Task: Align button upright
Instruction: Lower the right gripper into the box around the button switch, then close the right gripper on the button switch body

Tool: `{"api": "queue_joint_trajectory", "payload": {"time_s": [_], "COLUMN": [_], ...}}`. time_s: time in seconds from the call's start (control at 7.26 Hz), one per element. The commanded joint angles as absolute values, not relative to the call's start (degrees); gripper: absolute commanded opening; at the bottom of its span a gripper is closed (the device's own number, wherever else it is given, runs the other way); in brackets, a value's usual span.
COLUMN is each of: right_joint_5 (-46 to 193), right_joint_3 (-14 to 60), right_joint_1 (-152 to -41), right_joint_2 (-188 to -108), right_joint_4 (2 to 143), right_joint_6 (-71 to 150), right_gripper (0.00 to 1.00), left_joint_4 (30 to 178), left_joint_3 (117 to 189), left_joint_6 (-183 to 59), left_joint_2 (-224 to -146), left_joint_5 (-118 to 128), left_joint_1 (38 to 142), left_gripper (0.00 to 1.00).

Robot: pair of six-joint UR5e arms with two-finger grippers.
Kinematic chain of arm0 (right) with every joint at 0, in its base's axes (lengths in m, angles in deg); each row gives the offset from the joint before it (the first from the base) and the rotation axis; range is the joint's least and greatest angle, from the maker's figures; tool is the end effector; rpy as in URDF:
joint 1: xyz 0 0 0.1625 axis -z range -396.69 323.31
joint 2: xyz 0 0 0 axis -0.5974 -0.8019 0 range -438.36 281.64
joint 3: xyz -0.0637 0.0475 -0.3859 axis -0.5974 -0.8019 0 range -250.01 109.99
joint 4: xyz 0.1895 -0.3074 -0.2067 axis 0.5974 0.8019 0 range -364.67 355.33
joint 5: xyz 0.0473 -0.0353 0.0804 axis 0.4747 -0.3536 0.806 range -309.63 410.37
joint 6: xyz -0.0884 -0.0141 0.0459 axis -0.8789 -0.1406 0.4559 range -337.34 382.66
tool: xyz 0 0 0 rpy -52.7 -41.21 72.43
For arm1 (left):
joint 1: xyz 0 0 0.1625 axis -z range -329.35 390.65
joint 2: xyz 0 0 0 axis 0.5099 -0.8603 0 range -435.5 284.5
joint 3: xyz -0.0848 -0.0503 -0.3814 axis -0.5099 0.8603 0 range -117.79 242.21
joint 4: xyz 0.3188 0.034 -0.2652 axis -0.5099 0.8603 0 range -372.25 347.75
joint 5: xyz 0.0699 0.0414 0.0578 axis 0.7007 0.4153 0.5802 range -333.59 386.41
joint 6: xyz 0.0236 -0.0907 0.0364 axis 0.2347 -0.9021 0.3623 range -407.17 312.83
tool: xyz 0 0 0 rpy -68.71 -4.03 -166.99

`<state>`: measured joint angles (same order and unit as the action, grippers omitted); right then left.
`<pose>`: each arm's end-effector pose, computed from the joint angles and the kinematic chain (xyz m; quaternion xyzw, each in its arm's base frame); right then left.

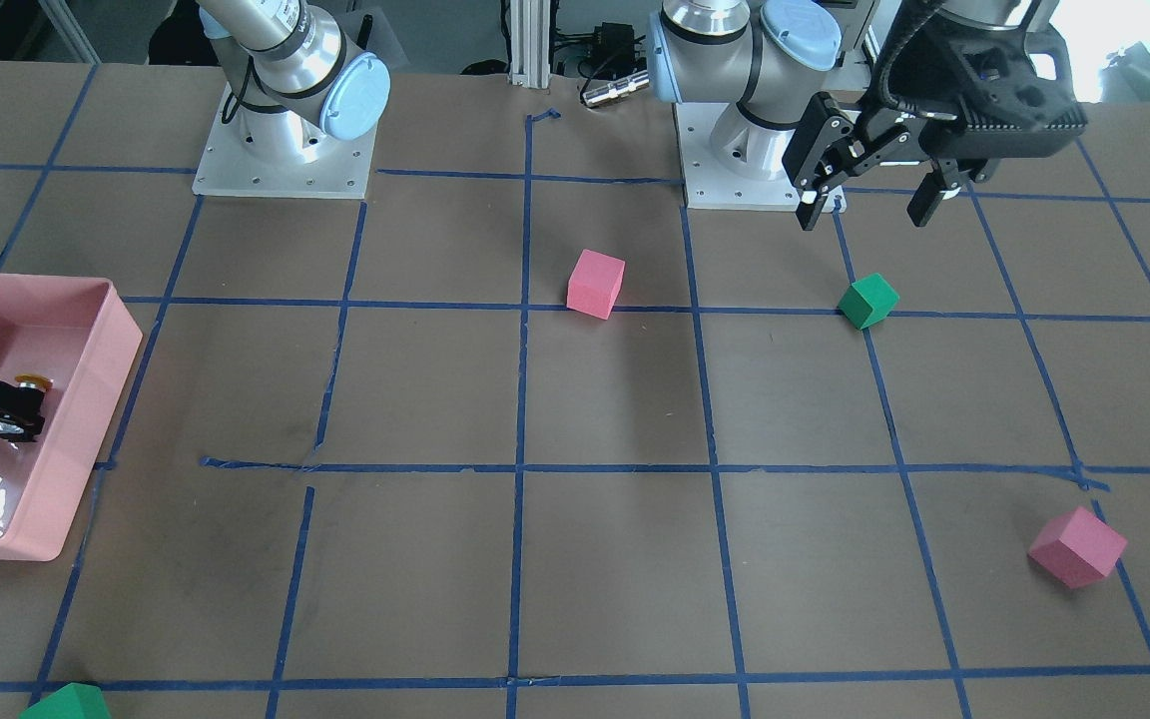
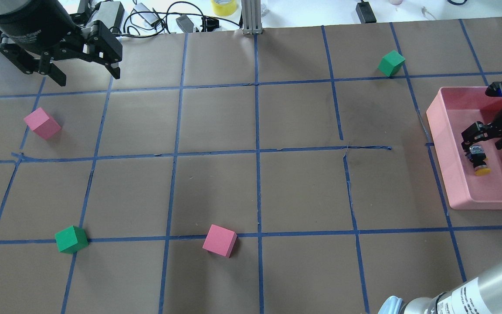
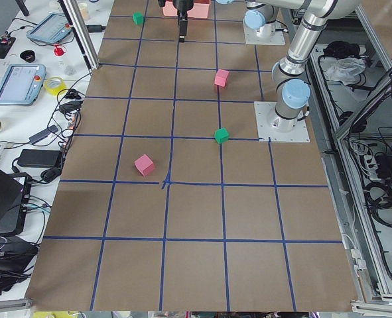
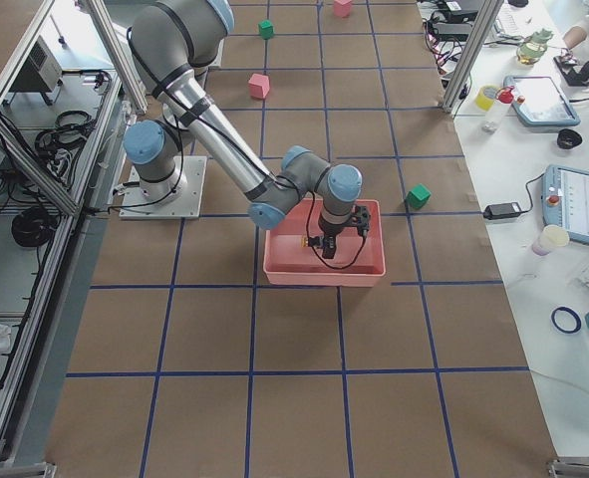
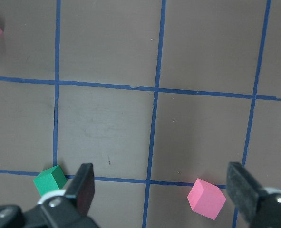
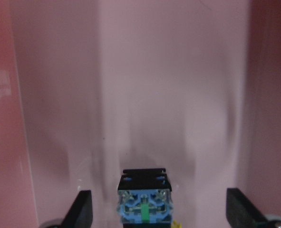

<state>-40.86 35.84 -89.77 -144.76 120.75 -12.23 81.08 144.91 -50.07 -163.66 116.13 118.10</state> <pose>-0.2283 -0.5221 0.1657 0.0173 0.9992 0.0349 0.0119 -0.1120 -0.4913 0.5289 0.0473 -0.9976 0.0507 0.0026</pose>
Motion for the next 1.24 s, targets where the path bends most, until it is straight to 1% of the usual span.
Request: {"api": "queue_joint_trajectory", "payload": {"time_s": [0.0,0.14,0.28,0.41,0.55,0.69,0.83,1.1], "right_joint_5": [-41.03,-41.12,-40.95,-41.12,-42.25,-42.44,-42.35,-42.18], "right_joint_3": [37.21,37.65,37.74,37.74,37.65,37.57,37.22,36.69], "right_joint_1": [-89.77,-89.77,-89.69,-89.51,-89.51,-89.51,-89.51,-89.51], "right_joint_2": [-144.89,-144.89,-144.89,-144.89,-144.98,-144.98,-144.98,-146.72], "right_joint_4": [120.57,120.75,120.75,120.75,120.75,120.32,119.97,119.79], "right_joint_6": [-12.15,-12.15,-12.32,-12.5,-12.5,-12.5,-12.5,-12.24], "right_gripper": [1.0,1.0,0.95,0.85,0.65,0.3,0.15,0.04], "left_joint_4": [81.01,81.01,81.09,81.09,81.01,81.01,81.79,81.62], "left_joint_3": [144.91,144.91,144.91,144.91,145.0,144.91,144.91,144.91], "left_joint_6": [-50.07,-50.07,-50.07,-50.07,-50.07,-50.07,-50.07,-50.07], "left_joint_2": [-163.66,-163.66,-163.57,-163.57,-163.57,-163.57,-163.22,-163.4], "left_joint_5": [116.15,116.15,116.15,116.15,116.15,116.06,116.32,115.88], "left_joint_1": [118.1,118.11,118.11,118.02,118.02,118.02,118.1,118.02], "left_gripper": [1.0,1.0,1.0,1.0,1.0,1.0,1.0,1.0]}}
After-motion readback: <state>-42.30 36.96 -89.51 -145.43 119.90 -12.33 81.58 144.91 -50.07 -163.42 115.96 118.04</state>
